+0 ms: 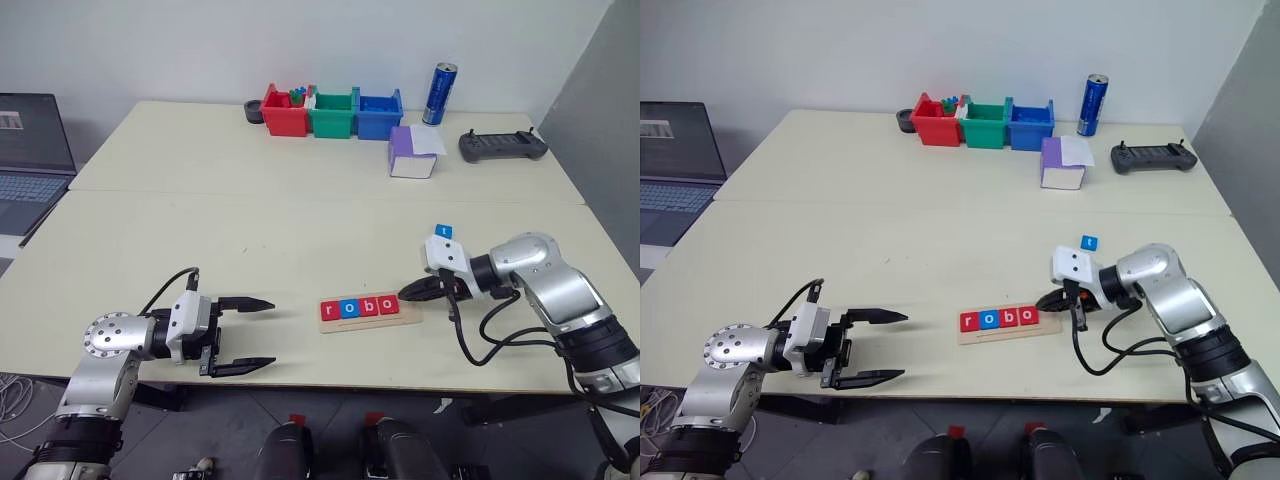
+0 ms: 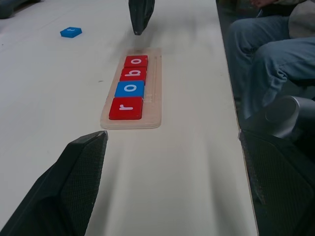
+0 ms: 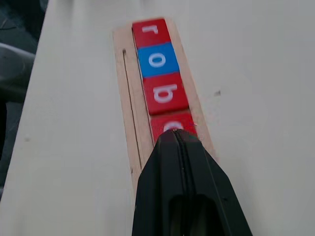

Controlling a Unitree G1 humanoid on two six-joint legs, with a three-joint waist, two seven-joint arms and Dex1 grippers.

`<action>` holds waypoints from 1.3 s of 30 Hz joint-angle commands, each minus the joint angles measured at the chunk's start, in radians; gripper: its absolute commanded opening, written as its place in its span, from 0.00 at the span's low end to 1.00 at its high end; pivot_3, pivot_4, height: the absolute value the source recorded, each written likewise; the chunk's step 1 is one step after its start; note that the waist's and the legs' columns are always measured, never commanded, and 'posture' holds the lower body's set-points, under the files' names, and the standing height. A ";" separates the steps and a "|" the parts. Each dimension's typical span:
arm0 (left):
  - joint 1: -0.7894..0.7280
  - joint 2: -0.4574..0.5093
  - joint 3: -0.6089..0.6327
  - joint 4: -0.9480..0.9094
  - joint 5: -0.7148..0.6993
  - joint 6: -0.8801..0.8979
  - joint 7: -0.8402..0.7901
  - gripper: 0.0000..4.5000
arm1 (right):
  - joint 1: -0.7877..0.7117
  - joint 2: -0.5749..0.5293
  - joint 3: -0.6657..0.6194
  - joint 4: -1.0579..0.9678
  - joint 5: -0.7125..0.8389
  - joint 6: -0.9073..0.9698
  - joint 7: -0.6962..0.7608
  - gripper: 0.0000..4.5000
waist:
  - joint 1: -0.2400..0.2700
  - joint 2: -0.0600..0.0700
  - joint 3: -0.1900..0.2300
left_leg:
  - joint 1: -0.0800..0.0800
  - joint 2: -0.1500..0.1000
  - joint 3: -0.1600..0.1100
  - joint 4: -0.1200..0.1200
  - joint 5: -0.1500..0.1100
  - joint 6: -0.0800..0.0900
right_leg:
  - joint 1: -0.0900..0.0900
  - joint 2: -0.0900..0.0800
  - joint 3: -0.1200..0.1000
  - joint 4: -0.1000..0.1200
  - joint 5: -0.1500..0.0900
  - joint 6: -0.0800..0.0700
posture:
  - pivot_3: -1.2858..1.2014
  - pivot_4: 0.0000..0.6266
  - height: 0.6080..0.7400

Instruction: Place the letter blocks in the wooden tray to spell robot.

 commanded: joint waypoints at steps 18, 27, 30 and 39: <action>-0.002 0.024 0.020 -0.023 -0.015 -0.001 0.000 1.00 | -0.028 0.045 0.036 0.061 -0.052 -0.067 -0.025 0.00 | 0.000 0.000 0.000 | -0.001 0.000 0.000 0.000 0.000 0.000 | -0.001 0.000 0.000 0.000 0.000 0.000 | 0.52 0.24 1.00; -0.004 0.017 0.017 -0.015 -0.010 -0.008 0.007 1.00 | -0.140 0.052 -0.235 0.086 0.045 0.171 -0.271 0.04 | -0.001 0.000 0.000 | -0.001 0.000 0.000 0.000 0.000 0.000 | -0.001 0.000 0.001 0.001 0.000 0.000 | 0.52 0.24 1.00; -0.004 0.012 0.014 -0.012 -0.009 -0.013 0.009 1.00 | -0.180 0.102 -0.311 0.179 -0.008 0.211 -0.500 0.21 | 0.000 0.000 0.000 | 0.000 0.000 0.000 0.000 0.000 0.000 | -0.001 0.000 0.000 0.001 0.000 0.000 | 0.52 0.24 1.00; -0.023 -0.001 0.001 0.004 -0.004 -0.017 0.004 1.00 | -0.187 0.319 -0.442 0.228 -0.069 0.381 -1.019 0.92 | -0.006 0.000 0.000 | -0.004 -0.001 0.002 -0.001 0.002 -0.005 | -0.006 -0.001 0.002 0.002 -0.002 -0.004 | 0.52 0.24 1.00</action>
